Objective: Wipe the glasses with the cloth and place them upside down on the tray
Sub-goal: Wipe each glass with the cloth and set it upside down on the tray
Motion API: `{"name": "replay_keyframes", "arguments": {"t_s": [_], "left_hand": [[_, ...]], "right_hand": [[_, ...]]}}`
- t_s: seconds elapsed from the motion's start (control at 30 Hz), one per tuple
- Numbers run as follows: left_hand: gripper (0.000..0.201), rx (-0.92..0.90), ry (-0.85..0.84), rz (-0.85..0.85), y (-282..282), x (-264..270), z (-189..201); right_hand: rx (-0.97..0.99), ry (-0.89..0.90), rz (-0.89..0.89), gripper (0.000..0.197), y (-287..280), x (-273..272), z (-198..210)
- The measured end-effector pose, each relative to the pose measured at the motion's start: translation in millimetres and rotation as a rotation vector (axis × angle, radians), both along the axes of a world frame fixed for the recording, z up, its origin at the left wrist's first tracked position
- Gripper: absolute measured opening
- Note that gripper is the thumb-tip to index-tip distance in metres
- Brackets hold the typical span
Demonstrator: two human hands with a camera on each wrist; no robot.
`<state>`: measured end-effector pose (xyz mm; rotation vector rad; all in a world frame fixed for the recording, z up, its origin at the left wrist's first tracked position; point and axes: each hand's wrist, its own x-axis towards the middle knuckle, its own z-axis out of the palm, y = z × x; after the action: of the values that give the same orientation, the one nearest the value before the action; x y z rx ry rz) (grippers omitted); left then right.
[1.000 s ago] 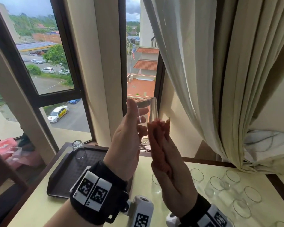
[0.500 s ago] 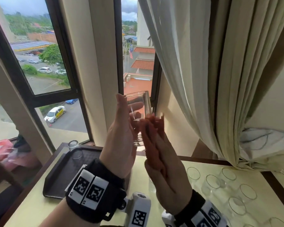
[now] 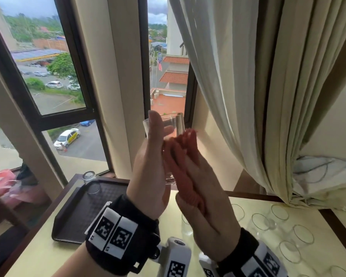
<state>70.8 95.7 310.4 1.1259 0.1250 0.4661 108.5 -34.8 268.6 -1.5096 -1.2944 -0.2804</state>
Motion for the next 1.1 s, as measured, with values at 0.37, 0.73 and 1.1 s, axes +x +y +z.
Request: {"name": "replay_keyframes", "arguments": {"t_s": [0.37, 0.73, 1.1], "left_hand": [[0.083, -0.039, 0.088, 0.089, -8.9, 2.8, -8.6], [0.087, -0.011, 0.102, 0.109, 10.0, 0.4, -9.2], [0.086, 0.026, 0.027, 0.050, -7.0, -4.1, -3.4]], "right_hand": [[0.138, 0.497, -0.012, 0.060, 8.7, 14.6, 13.5], [-0.013, 0.073, -0.014, 0.067, -3.7, -1.6, -30.5], [0.047, -0.015, -0.001, 0.063, 1.6, -3.5, 17.4]]}}
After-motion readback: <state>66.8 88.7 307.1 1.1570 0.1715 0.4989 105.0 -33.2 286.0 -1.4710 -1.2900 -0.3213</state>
